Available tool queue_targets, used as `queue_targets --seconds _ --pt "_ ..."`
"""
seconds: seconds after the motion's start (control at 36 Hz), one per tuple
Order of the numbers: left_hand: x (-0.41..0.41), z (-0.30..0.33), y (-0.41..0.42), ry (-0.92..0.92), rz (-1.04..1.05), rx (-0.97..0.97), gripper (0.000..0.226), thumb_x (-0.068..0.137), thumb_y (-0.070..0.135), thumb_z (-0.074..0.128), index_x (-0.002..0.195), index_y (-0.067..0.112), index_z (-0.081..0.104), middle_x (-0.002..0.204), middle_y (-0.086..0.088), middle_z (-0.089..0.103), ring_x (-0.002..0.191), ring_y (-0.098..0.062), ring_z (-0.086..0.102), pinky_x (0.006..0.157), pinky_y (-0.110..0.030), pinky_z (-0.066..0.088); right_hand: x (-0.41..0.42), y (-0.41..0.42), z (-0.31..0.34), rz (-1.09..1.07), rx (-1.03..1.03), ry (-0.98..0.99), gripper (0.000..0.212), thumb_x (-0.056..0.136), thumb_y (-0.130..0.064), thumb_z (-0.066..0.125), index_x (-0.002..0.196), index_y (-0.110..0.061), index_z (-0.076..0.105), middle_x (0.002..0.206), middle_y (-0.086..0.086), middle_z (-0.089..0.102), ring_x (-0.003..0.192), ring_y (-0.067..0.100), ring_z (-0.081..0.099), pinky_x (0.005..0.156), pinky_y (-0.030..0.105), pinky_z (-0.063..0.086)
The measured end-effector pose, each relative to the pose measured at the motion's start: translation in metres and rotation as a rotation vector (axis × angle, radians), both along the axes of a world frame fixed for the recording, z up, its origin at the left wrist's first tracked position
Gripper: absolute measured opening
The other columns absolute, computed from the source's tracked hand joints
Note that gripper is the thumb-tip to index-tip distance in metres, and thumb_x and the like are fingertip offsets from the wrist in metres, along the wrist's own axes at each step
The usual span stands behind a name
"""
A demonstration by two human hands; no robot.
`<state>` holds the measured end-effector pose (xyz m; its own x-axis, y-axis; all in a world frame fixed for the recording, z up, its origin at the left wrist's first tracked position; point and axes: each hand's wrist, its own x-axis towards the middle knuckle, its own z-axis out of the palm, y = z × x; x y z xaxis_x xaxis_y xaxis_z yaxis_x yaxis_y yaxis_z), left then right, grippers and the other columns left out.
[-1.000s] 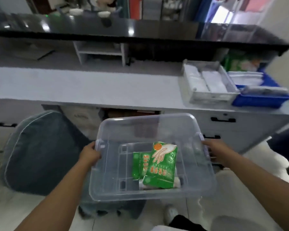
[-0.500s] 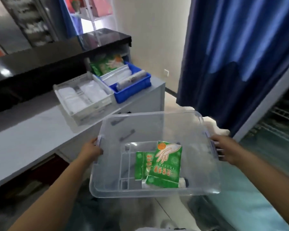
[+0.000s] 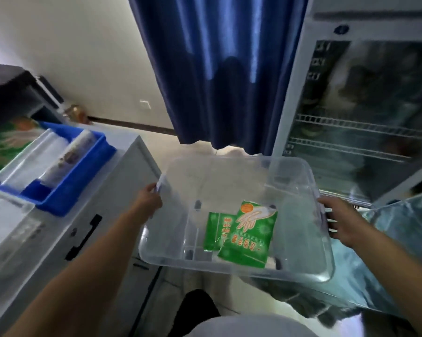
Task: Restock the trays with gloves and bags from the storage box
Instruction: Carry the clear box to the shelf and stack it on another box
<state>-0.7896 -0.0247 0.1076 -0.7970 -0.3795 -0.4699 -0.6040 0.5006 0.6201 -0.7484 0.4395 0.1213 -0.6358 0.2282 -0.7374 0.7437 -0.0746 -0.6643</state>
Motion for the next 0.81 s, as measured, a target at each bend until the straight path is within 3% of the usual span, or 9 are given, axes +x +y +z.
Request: queue_targets --seconds 0.08,0.17,0.25,0.31,0.44,0.53,0.58,0.69,0.81 --pt "-0.058 -0.012 -0.002 0.019 -0.13 -0.014 0.062 0.078 -0.021 0.054 0.133 0.006 0.058 0.074 -0.017 0.054 0.048 -0.024 0.042 0.03 -0.017 0.032 -0.01 -0.009 -0.001 -0.116 -0.006 -0.021 0.034 0.087 -0.041 0.06 0.105 -0.012 0.063 0.091 0.013 0.061 0.075 0.029 0.057 0.084 0.044 0.049" --pt "-0.111 -0.012 -0.009 -0.008 -0.202 0.003 0.064 0.077 -0.017 0.057 0.135 0.011 0.058 0.089 -0.023 0.061 0.054 -0.029 0.051 0.043 -0.025 0.041 -0.024 -0.024 0.004 -0.2 -0.011 -0.032 0.036 0.088 -0.045 0.058 0.101 -0.012 0.063 0.088 0.01 0.062 0.075 0.028 0.058 0.084 0.043 0.048" --pt "-0.165 -0.008 -0.019 -0.008 -0.262 0.018 0.07 0.076 -0.014 0.062 0.14 0.013 0.054 0.102 -0.017 0.062 0.075 -0.034 0.059 0.057 -0.032 0.047 -0.041 -0.046 0.013 -0.282 -0.012 -0.018 0.03 0.089 -0.041 0.056 0.098 -0.013 0.063 0.089 0.01 0.062 0.075 0.028 0.059 0.073 0.039 0.049" --pt "-0.203 -0.003 -0.025 -0.013 -0.314 0.044 0.06 0.078 -0.009 0.062 0.134 0.011 0.06 0.101 -0.015 0.063 0.08 -0.033 0.06 0.063 -0.032 0.049 -0.054 -0.063 0.018 -0.342 -0.01 -0.003 0.028 0.089 -0.041 0.057 0.097 -0.014 0.062 0.091 0.01 0.062 0.076 0.028 0.059 0.07 0.038 0.049" --pt "-0.291 0.02 -0.036 -0.114 -0.308 0.14 0.025 0.088 0.017 0.062 0.113 0.016 0.064 0.088 -0.01 0.062 0.07 -0.026 0.059 0.055 -0.029 0.05 -0.088 -0.106 0.023 -0.467 -0.012 0.034 0.022 0.091 -0.038 0.056 0.095 -0.018 0.06 0.09 0.009 0.06 0.076 0.027 0.058 0.071 0.038 0.047" --pt "-0.338 0.034 -0.043 -0.153 -0.286 0.167 0.032 0.087 0.029 0.066 0.114 0.013 0.059 0.094 -0.009 0.059 0.078 -0.028 0.058 0.061 -0.038 0.049 -0.111 -0.128 0.023 -0.504 -0.037 0.053 0.026 0.089 -0.038 0.059 0.103 -0.016 0.061 0.091 0.008 0.058 0.078 0.026 0.057 0.069 0.034 0.045" --pt "-0.367 0.041 -0.047 -0.142 -0.286 0.176 0.037 0.085 0.031 0.069 0.114 0.011 0.059 0.094 -0.009 0.058 0.076 -0.027 0.057 0.057 -0.036 0.047 -0.13 -0.141 0.023 -0.52 -0.048 0.064 0.029 0.087 -0.038 0.061 0.106 -0.016 0.061 0.092 0.009 0.056 0.082 0.027 0.055 0.068 0.033 0.043" --pt "-0.419 0.046 -0.061 -0.157 -0.27 0.148 0.045 0.083 0.038 0.071 0.116 0.012 0.055 0.105 -0.012 0.058 0.08 -0.029 0.057 0.061 -0.038 0.049 -0.178 -0.162 0.019 -0.514 -0.07 0.058 0.024 0.086 -0.038 0.062 0.097 -0.017 0.06 0.084 0.01 0.053 0.085 0.028 0.054 0.072 0.033 0.041" --pt "-0.465 0.047 -0.081 -0.191 -0.208 0.133 0.045 0.082 0.039 0.072 0.115 0.012 0.056 0.091 -0.01 0.058 0.075 -0.028 0.057 0.059 -0.037 0.05 -0.239 -0.175 0.011 -0.475 -0.098 0.048 0.018 0.087 -0.035 0.061 0.092 -0.018 0.059 0.08 0.008 0.052 0.077 0.025 0.053 0.064 0.03 0.039"
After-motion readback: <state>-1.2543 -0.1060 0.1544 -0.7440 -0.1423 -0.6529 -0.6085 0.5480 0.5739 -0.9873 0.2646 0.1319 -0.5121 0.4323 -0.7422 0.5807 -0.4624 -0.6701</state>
